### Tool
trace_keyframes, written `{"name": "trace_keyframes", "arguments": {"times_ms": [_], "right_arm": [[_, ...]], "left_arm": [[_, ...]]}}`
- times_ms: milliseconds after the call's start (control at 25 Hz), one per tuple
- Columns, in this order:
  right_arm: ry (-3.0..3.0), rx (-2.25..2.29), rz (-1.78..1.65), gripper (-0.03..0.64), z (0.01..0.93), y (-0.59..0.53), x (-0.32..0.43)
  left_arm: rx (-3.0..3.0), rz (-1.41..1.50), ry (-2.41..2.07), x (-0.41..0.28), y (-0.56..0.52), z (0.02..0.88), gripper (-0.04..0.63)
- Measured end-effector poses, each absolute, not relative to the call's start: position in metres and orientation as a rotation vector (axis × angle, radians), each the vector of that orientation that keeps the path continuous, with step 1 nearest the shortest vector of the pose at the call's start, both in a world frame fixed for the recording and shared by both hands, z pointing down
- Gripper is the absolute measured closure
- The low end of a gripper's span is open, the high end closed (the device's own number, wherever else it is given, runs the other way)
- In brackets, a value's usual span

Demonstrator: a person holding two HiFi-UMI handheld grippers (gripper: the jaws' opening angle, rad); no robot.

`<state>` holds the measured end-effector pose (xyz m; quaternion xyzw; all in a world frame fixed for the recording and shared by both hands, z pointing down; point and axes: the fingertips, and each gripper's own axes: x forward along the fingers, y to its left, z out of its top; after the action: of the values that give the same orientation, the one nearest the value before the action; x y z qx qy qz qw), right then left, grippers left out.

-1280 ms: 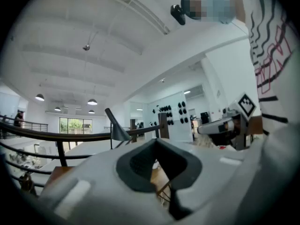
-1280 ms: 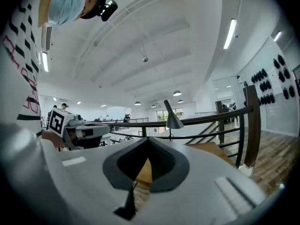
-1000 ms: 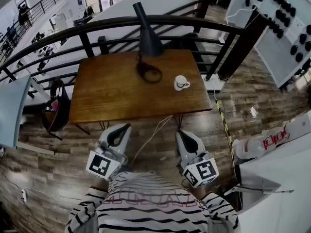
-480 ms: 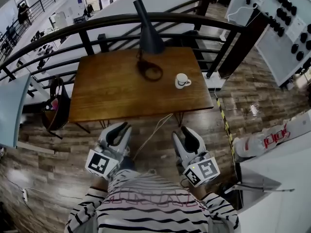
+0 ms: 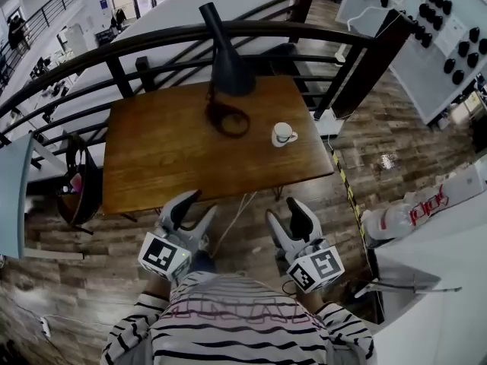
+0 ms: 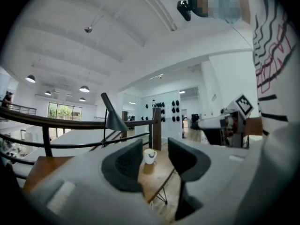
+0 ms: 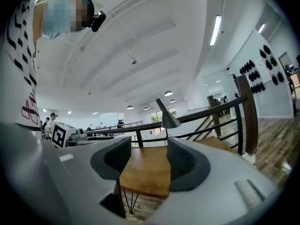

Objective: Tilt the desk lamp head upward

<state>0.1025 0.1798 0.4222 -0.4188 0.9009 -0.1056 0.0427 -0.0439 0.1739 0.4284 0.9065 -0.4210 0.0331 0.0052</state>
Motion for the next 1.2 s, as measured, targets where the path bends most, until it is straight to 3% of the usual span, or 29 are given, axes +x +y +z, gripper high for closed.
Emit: {"name": "trace_keyframes", "arguments": {"times_ms": [840, 1200], "right_arm": [[2.71, -1.382, -0.324, 0.383, 0.413, -0.019, -0.02], [2.686, -1.433, -0.377, 0.383, 0.424, -0.069, -0.022]], "left_arm": [[2.86, 0.104, -1.216, -0.171, -0.031, 0.428, 0.419], [2.848, 0.131, -1.158, -0.17, -0.097, 0.444, 0.419]]}}
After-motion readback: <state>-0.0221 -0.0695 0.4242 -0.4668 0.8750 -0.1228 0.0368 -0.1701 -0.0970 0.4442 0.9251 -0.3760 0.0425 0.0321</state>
